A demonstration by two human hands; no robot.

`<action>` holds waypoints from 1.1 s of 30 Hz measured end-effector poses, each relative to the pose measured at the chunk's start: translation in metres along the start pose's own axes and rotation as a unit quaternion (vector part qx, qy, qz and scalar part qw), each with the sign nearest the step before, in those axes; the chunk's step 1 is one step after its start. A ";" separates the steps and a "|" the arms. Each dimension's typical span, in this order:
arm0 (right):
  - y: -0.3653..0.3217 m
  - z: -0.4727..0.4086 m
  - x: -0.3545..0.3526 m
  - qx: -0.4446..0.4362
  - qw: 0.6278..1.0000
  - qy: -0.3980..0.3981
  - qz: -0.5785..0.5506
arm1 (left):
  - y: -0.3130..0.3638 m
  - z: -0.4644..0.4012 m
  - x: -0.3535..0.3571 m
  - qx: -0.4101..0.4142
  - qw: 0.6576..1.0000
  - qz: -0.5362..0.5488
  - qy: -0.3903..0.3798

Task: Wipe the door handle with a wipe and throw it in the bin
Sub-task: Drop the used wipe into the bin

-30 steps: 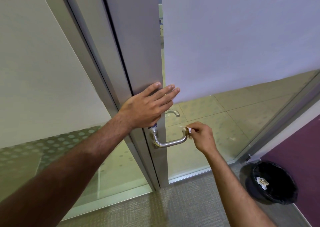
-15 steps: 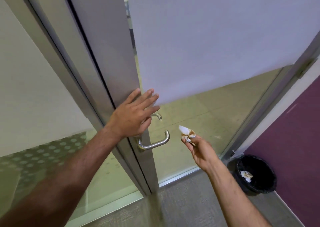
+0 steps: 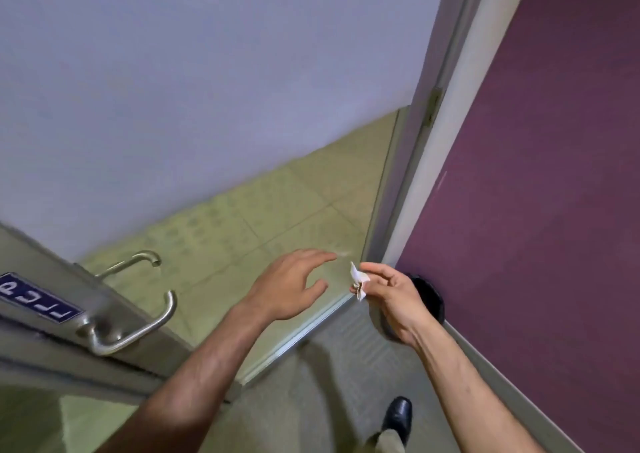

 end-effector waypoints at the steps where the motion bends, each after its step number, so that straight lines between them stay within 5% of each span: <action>1: -0.004 -0.007 -0.024 0.002 1.000 0.015 0.004 | 0.007 -0.020 0.017 -0.004 1.000 0.006 -0.014; 13: 0.005 -0.146 -0.290 0.079 0.968 0.141 0.192 | 0.028 -0.224 0.222 -0.079 0.980 0.058 -0.172; 27: 0.343 -0.365 -0.500 0.176 0.850 0.183 0.462 | -0.144 -0.314 0.633 -0.087 0.950 0.062 -0.293; 33: 0.443 -0.421 -0.551 0.215 0.807 0.105 0.540 | -0.178 -0.320 0.750 -0.088 0.948 0.061 -0.301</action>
Point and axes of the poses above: each hand's wrist, its own z-axis away from the middle knuckle, its own x-axis out of the palm, y = z × x, the point moved 6 cm from there along -z, towards the middle knuckle, and after that the axes turned 2 degrees about -y, right-handed, at the moved point
